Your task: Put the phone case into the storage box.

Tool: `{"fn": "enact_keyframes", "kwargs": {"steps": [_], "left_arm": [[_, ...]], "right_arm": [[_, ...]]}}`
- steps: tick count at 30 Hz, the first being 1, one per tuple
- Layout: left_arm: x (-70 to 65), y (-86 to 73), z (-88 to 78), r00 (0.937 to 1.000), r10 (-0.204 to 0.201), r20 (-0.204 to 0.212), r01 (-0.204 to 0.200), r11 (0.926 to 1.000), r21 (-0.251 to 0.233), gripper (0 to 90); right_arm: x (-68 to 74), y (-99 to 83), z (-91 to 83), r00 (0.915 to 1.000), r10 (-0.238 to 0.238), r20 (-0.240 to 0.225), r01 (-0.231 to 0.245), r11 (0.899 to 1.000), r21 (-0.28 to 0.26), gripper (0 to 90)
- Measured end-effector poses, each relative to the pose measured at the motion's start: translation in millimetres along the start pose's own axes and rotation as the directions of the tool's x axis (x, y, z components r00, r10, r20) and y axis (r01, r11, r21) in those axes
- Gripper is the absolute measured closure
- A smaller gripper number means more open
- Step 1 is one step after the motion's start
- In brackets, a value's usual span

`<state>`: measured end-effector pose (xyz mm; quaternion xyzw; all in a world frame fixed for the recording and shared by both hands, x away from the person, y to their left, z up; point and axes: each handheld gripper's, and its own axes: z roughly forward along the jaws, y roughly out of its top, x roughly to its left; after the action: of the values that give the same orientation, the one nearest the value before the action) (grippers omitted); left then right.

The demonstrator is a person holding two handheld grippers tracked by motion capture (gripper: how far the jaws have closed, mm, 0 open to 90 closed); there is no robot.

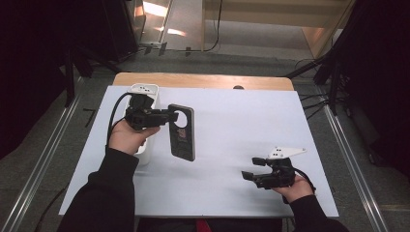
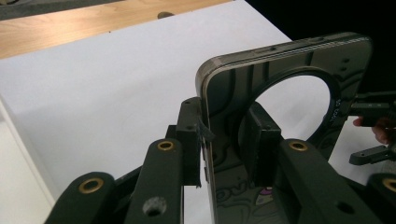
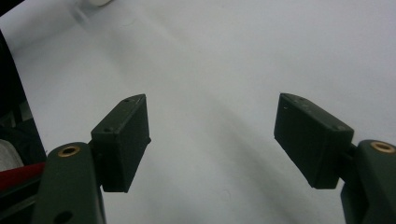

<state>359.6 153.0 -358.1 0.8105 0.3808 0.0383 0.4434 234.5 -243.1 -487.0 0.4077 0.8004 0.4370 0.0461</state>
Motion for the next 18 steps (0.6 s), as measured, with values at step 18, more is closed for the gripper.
{"fn": "enact_keyframes", "kwargs": {"steps": [18], "left_arm": [[16.9, 14.6, -24.6, 0.9994, -0.031, -0.018, 0.030, 0.9987, -0.040, 71.0]], "right_arm": [[0.0, -2.4, -1.7, 0.9999, 0.003, 0.012, -0.003, 1.000, -0.007, 25.7]]}}
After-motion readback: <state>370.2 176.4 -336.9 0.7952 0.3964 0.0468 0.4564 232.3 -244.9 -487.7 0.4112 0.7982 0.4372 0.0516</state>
